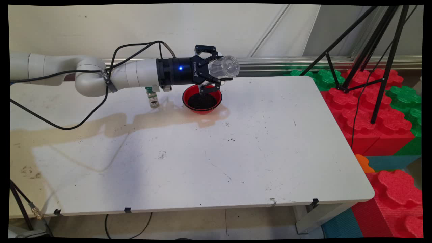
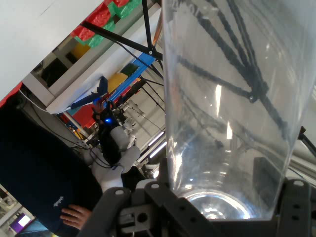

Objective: Pour the black seasoning powder in the red bowl

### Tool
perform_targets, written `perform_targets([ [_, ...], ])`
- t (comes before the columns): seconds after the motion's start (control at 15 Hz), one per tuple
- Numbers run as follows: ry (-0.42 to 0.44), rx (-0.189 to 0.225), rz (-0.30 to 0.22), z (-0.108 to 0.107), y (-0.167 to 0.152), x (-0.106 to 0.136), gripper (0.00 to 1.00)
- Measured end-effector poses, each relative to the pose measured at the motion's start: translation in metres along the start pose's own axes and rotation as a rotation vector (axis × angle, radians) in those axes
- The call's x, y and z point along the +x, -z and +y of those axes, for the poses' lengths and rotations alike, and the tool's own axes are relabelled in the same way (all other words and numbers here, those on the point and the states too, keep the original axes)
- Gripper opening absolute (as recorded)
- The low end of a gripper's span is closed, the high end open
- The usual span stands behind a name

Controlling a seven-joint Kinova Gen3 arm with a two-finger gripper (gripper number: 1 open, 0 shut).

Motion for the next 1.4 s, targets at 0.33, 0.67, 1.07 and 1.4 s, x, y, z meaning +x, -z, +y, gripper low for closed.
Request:
perform_targets([
  [0.33,0.047,-0.022,0.007,0.0018,0.0000,0.0018,0.00],
  [0.67,0.091,-0.044,0.014,0.0033,0.0001,0.0039,0.00],
  [1.07,0.147,-0.078,0.014,0.0056,0.0003,0.0067,0.00],
  [1.4,0.195,-0.104,0.014,0.0066,0.0004,0.0087,0.00],
])
